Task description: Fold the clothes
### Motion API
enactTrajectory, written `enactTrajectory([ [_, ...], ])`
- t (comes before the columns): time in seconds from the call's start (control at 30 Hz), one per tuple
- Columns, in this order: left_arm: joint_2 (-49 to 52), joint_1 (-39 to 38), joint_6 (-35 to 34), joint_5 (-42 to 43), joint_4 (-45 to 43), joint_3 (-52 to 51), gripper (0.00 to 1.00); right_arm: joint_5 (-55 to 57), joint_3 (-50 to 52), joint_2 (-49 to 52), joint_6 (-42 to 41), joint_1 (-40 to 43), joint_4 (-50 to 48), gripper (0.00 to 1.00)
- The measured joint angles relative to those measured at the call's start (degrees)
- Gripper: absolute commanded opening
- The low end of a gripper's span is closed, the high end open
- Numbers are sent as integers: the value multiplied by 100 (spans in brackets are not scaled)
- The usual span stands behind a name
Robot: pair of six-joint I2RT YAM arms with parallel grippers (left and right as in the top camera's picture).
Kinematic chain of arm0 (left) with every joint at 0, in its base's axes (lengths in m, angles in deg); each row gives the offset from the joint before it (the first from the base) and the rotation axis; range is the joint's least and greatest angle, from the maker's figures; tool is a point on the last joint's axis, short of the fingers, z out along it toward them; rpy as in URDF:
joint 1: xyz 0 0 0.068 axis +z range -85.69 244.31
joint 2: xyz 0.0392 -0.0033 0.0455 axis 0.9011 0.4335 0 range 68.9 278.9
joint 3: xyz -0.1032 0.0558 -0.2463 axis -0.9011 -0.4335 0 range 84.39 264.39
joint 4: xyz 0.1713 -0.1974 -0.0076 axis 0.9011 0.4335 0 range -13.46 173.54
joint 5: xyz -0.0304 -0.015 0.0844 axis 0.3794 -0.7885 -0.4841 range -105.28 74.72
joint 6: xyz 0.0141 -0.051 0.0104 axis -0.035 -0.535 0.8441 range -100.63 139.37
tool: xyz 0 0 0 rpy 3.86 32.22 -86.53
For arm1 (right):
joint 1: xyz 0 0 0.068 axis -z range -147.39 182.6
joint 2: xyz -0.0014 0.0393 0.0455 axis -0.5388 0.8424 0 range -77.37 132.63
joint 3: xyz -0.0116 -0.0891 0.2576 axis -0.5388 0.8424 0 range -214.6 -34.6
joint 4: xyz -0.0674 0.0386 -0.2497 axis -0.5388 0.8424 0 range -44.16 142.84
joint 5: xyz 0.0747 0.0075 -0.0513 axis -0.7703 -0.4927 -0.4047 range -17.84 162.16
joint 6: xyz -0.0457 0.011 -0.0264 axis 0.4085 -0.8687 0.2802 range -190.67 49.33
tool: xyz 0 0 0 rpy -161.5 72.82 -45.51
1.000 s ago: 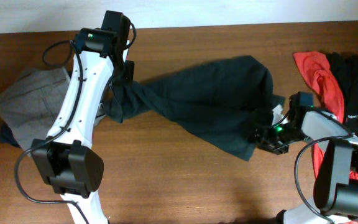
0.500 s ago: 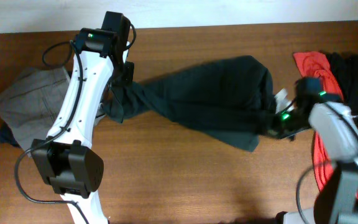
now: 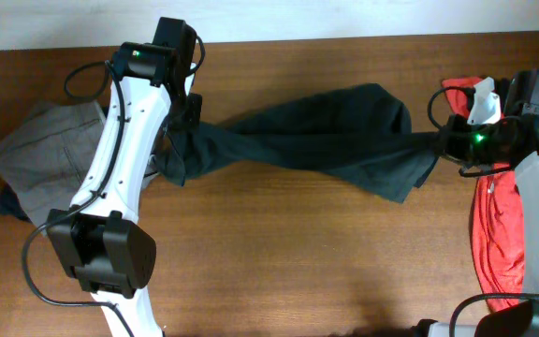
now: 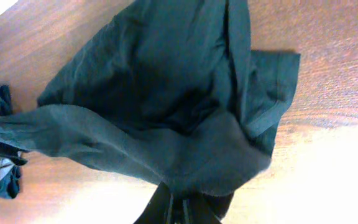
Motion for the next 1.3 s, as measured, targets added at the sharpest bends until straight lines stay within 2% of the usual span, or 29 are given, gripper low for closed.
enactTrajectory([
  [0.2, 0, 0, 0, -2, -4, 0, 0, 48, 0, 72, 0, 0, 55, 6],
  [0.5, 0, 2, 0, -203, 9, 0, 0, 179, 2, 732, -2, 31, 275, 6],
  [1.3, -623, 424, -7, -448, -118, 0, 0, 632, 2, 741, 17, 192, 986, 7],
])
